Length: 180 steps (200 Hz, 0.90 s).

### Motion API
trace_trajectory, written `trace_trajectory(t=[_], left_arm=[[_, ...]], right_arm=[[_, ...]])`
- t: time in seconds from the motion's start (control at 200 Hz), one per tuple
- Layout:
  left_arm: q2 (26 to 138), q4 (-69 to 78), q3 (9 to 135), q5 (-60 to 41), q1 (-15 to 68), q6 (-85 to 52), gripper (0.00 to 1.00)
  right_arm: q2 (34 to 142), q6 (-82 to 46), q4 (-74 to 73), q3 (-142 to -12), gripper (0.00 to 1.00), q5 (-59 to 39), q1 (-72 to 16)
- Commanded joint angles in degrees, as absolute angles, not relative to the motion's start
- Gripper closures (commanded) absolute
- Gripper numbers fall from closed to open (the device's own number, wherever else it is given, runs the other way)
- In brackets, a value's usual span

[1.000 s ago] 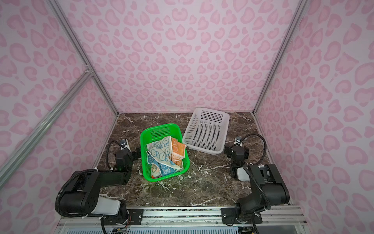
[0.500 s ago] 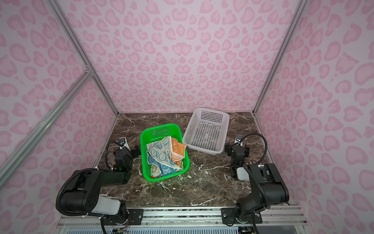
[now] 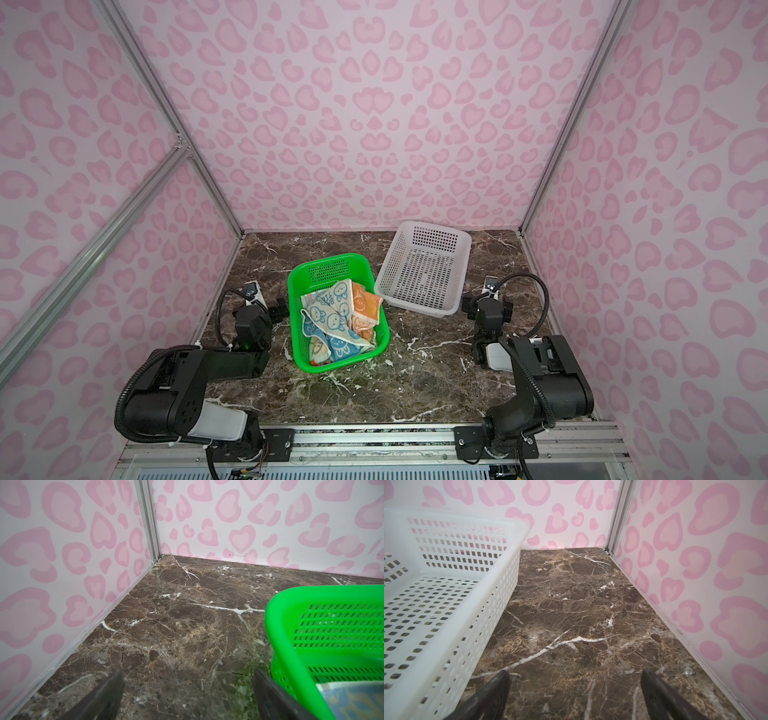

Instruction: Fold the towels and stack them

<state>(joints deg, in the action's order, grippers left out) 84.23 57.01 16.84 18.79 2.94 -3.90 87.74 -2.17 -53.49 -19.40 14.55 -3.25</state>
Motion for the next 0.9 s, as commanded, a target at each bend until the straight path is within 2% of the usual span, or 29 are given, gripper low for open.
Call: trace_trajectory(t=[0.0,0.26,0.325,0.415,0.5,0.605,0.765,0.82,0.895], left_arm=[[84.2,57.3,18.2,14.6,1.1,-4.5,0.03],[84.1,56.6,18.4,11.9,-0.1,-4.8,0.03],[83.4,55.1,18.9,12.5,0.0,-5.1,0.03],[80.6,43.3,24.2,18.9,-0.2,-7.9,0.03],[78.2,37.2,26.8,20.3,-0.7,-8.8,0.03],[74.2,31.6,28.4,25.0,-0.7,-11.8,0.03],[69.8,12.4,35.2,33.6,-0.7,-22.1,0.02],[68.1,2.0,39.0,32.9,-0.6,-26.6,0.02],[65.7,-10.0,43.9,28.9,-0.4,-31.9,0.02]], right_arm=[[88.0,-2.1,-55.2,-19.6,0.01,15.0,-3.1],[87.9,-2.0,-55.4,-19.5,0.01,14.8,-3.1],[87.0,-2.1,-56.6,-19.5,0.01,17.9,-3.5],[81.8,-5.0,-39.6,-24.9,0.01,21.8,-3.8],[81.0,-8.1,-24.6,-32.0,0.01,24.3,-3.8],[80.6,-12.7,-14.4,-36.8,0.01,28.9,-3.9],[79.0,-26.0,0.0,-41.9,0.01,36.5,-3.4],[78.1,-31.7,5.4,-43.5,0.01,32.9,-1.2],[76.8,-32.2,7.0,-44.2,0.01,19.9,2.9]])
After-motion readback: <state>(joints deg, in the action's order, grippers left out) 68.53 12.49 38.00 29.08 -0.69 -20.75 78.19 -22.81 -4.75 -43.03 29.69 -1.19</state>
